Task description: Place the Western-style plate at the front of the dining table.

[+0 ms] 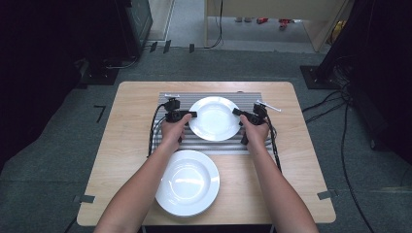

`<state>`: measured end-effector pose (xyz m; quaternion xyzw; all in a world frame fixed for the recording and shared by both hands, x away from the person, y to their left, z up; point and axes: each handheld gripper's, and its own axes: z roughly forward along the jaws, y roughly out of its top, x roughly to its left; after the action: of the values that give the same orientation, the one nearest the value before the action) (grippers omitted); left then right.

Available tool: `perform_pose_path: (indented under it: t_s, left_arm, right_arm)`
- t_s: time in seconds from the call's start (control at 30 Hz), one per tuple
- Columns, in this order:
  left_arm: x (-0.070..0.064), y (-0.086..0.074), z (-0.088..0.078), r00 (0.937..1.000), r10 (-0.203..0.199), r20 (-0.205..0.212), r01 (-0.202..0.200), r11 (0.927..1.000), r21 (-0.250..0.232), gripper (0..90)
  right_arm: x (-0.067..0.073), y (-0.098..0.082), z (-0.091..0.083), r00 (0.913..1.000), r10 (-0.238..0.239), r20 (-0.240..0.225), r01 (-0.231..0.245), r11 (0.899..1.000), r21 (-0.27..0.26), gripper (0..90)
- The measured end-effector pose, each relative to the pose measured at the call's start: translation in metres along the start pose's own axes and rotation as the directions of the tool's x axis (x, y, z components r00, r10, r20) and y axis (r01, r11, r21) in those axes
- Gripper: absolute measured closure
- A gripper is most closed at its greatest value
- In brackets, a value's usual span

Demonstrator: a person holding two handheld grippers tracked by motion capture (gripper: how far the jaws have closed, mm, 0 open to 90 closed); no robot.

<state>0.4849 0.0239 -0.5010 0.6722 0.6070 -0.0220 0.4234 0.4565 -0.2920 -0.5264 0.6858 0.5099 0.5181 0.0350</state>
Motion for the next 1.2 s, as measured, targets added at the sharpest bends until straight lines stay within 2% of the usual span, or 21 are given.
perform_pose_path:
  t_s: [0.03, 0.13, 0.23, 0.27, 0.33, 0.4, 0.43, 0.47, 0.53, 0.57, 0.6, 0.67, 0.77, 0.87, 0.9, 0.93, 1.0, 1.07, 1.1, 1.17, 1.2]
  left_arm:
    - [-0.002, 0.001, -0.003, 1.0, 0.005, 0.0, -0.005, 0.9999, -0.01, 62.9]
    - [-0.004, 0.002, -0.007, 0.9998, 0.018, -0.007, -0.018, 0.9996, -0.02, 57.4]
    - [-0.007, 0.003, -0.017, 0.9991, 0.041, -0.006, -0.041, 0.9984, -0.039, 52.3]
    - [-0.008, 0.003, -0.02, 0.9989, 0.046, -0.003, -0.046, 0.998, -0.043, 51.0]
    - [-0.009, 0.002, -0.023, 0.9987, 0.051, 0.003, -0.051, 0.9974, -0.05, 48.3]
    - [-0.01, -0.001, -0.033, 0.9965, 0.083, 0.006, -0.083, 0.9948, -0.059, 45.9]
    - [-0.01, -0.001, -0.033, 0.9965, 0.083, 0.006, -0.083, 0.9948, -0.059, 45.3]
    - [-0.009, -0.003, -0.041, 0.995, 0.099, -0.008, -0.1, 0.9925, -0.07, 43.5]
    - [-0.008, -0.004, -0.045, 0.9944, 0.104, -0.019, -0.105, 0.9916, -0.075, 40.4]
    - [-0.006, -0.006, -0.054, 0.9944, 0.104, -0.02, -0.105, 0.9904, -0.089, 39.1]
    - [-0.006, -0.006, -0.054, 0.9944, 0.104, -0.02, -0.105, 0.9904, -0.089, 37.9]
    - [-0.002, -0.009, -0.066, 0.9924, 0.116, -0.041, -0.12, 0.9868, -0.109, 36.5]
    - [0.001, -0.012, -0.078, 0.9925, 0.117, -0.038, -0.12, 0.9848, -0.125, 34.3]
    - [0.001, -0.015, -0.085, 0.991, 0.129, -0.038, -0.133, 0.9817, -0.137, 33.0]
    - [0.002, -0.017, -0.093, 0.9889, 0.144, -0.034, -0.148, 0.978, -0.147, 32.6]
    - [0.002, -0.017, -0.093, 0.9889, 0.144, -0.034, -0.148, 0.978, -0.147, 32.4]
    - [0.004, -0.021, -0.106, 0.9874, 0.155, -0.032, -0.158, 0.9731, -0.168, 31.8]
    - [0.004, -0.022, -0.11, 0.9875, 0.154, -0.031, -0.158, 0.9714, -0.178, 31.3]
    - [0.004, -0.026, -0.118, 0.986, 0.164, -0.028, -0.167, 0.9684, -0.186, 30.7]
    - [0.003, -0.03, -0.125, 0.9835, 0.178, -0.029, -0.181, 0.9649, -0.191, 29.9]
    - [0.002, -0.033, -0.128, 0.9822, 0.185, -0.03, -0.188, 0.9632, -0.192, 29.4]
  right_arm:
    - [0.0, 0.002, -0.003, 0.9997, -0.019, 0.018, 0.019, 0.999, -0.034, 61.8]
    - [0.001, 0.006, -0.007, 0.9996, -0.022, 0.015, 0.023, 0.998, -0.063, 60.3]
    - [0.004, 0.013, -0.019, 0.9968, -0.073, 0.034, 0.076, 0.992, -0.104, 56.1]
    - [0.006, 0.013, -0.022, 0.9942, -0.097, 0.047, 0.101, 0.989, -0.111, 53.9]
    - [0.011, 0.013, -0.029, 0.9847, -0.15, 0.089, 0.162, 0.975, -0.154, 52.8]
    - [0.013, 0.012, -0.036, 0.9799, -0.175, 0.096, 0.189, 0.968, -0.166, 51.2]
    - [0.013, 0.011, -0.04, 0.9782, -0.184, 0.096, 0.198, 0.965, -0.172, 51.2]
    - [0.013, 0.01, -0.044, 0.9779, -0.189, 0.09, 0.202, 0.964, -0.173, 50.9]
    - [0.014, 0.01, -0.047, 0.9775, -0.196, 0.079, 0.206, 0.965, -0.163, 50.6]
    - [0.013, 0.009, -0.054, 0.9751, -0.214, 0.058, 0.221, 0.961, -0.169, 51.3]
    - [0.013, 0.009, -0.054, 0.9751, -0.214, 0.058, 0.221, 0.961, -0.169, 51.3]
    - [0.014, 0.007, -0.064, 0.9701, -0.241, 0.032, 0.243, 0.957, -0.161, 46.3]
    - [0.017, 0.006, -0.076, 0.9656, -0.26, 0.006, 0.258, 0.956, -0.14, 42.2]
    - [0.02, 0.004, -0.085, 0.9616, -0.274, 0.002, 0.272, 0.952, -0.141, 38.7]
    - [0.023, 0.003, -0.093, 0.9562, -0.29, 0.039, 0.293, 0.947, -0.135, 38.1]
    - [0.023, 0.003, -0.093, 0.9562, -0.29, 0.039, 0.293, 0.947, -0.135, 38.1]
    - [0.025, 0.001, -0.104, 0.9548, -0.294, 0.045, 0.297, 0.947, -0.12, 35.5]
    - [0.025, -0.001, -0.112, 0.953, -0.301, 0.035, 0.303, 0.946, -0.119, 33.8]
    - [0.026, -0.003, -0.116, 0.9459, -0.323, 0.027, 0.324, 0.94, -0.107, 30.2]
    - [0.027, -0.006, -0.123, 0.9351, -0.354, 0.012, 0.354, 0.931, -0.094, 29.2]
    - [0.027, -0.008, -0.126, 0.9267, -0.376, 0.013, 0.375, 0.923, -0.088, 28.5]
